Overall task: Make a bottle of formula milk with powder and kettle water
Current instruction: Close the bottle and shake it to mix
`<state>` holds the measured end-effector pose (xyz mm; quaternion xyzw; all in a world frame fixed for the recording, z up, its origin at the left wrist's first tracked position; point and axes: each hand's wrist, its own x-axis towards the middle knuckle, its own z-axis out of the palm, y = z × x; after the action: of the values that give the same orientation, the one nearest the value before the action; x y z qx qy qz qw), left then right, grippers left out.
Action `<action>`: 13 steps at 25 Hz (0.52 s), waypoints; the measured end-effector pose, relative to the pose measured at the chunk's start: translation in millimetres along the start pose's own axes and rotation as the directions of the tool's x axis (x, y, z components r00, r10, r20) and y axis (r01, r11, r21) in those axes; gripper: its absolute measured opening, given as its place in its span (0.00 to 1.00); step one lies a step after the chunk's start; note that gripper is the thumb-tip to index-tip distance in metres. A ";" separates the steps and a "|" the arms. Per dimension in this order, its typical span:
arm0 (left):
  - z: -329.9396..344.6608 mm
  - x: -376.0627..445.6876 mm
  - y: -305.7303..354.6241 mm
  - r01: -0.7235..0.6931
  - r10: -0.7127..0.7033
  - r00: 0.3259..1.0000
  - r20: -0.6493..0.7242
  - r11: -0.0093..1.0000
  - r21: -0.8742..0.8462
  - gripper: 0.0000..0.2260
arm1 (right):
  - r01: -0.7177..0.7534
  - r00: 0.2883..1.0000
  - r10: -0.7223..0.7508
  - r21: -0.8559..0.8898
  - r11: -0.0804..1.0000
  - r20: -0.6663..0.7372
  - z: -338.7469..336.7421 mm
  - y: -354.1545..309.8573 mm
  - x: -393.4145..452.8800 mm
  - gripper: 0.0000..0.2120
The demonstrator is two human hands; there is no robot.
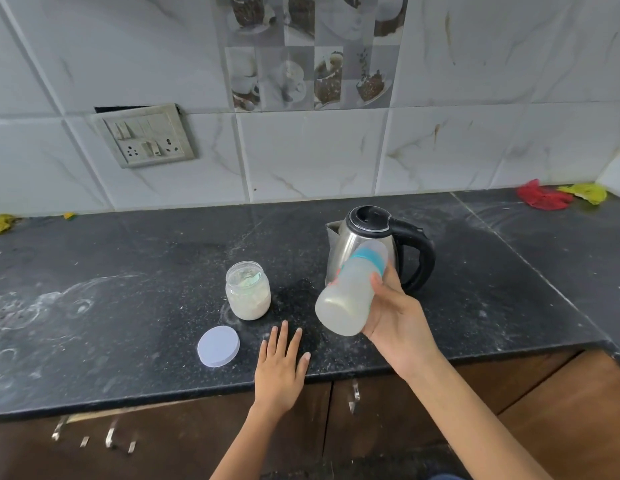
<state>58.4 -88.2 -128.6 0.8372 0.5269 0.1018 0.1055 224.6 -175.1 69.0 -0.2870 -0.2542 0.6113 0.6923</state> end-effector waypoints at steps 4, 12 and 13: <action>3.0 1.5 -1.4 -0.028 0.029 0.999 -0.028 0.999 0.016 0.28 | -0.042 0.998 0.036 0.120 0.992 0.050 5.7 -6.6 -7.0 0.44; 6.1 -0.1 -2.1 -0.057 0.058 0.995 -0.083 0.998 0.010 0.32 | -0.068 0.998 0.066 0.117 0.991 0.020 7.4 -11.8 -11.3 0.47; 4.9 -0.2 -1.4 -0.053 0.053 0.996 -0.073 0.999 0.012 0.31 | -0.055 0.998 0.052 0.109 0.992 0.033 6.6 -12.8 -11.4 0.45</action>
<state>58.5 -88.2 -133.7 0.8471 0.5085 0.1324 0.0793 227.6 -187.0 82.7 -0.2459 -0.2227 0.6471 0.6865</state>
